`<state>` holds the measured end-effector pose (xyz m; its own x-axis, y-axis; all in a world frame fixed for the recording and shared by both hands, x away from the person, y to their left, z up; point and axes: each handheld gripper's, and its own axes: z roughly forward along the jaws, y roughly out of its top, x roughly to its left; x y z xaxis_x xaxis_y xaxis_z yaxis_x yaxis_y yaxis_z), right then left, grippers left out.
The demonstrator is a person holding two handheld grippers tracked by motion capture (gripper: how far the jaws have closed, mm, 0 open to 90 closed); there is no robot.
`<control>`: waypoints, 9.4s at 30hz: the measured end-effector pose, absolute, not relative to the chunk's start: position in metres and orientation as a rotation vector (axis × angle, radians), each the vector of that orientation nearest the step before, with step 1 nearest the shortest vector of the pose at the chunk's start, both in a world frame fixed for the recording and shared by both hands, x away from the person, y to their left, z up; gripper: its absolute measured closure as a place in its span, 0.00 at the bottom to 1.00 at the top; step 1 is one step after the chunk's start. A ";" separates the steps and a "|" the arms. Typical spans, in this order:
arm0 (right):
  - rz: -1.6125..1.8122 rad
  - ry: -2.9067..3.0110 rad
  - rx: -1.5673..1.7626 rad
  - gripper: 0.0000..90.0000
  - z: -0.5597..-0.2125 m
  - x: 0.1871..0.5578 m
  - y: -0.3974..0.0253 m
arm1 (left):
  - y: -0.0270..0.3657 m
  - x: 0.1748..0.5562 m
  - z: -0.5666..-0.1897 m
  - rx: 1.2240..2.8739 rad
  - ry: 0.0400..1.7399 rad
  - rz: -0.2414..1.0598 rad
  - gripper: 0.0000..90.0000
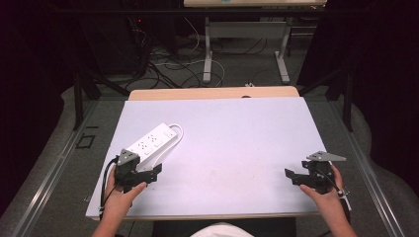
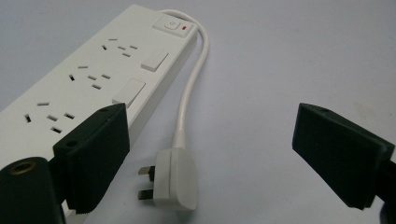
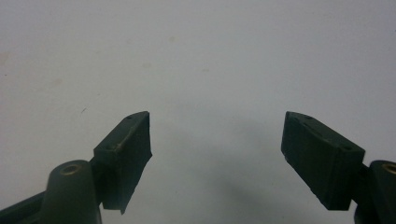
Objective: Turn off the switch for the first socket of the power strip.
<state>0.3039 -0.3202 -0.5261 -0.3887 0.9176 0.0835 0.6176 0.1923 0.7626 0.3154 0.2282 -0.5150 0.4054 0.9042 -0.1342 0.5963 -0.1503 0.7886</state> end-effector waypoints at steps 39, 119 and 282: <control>1.068 2.108 1.482 0.26 -0.529 0.306 -0.319 | 0.234 0.345 -0.459 1.924 1.206 0.523 0.28; 1.082 2.122 1.490 0.26 -0.533 0.308 -0.318 | 0.237 0.428 -0.465 2.070 1.505 0.349 0.89; 1.094 2.125 1.489 0.26 -0.532 0.309 -0.319 | 0.219 0.429 -0.477 2.104 1.511 0.266 0.96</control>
<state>0.3091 -0.3189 -0.5323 -0.4030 0.9013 0.1591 0.6532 0.1614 0.7398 0.4285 0.2188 -0.4768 0.3548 0.9239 -0.1434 0.8191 -0.2332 0.5241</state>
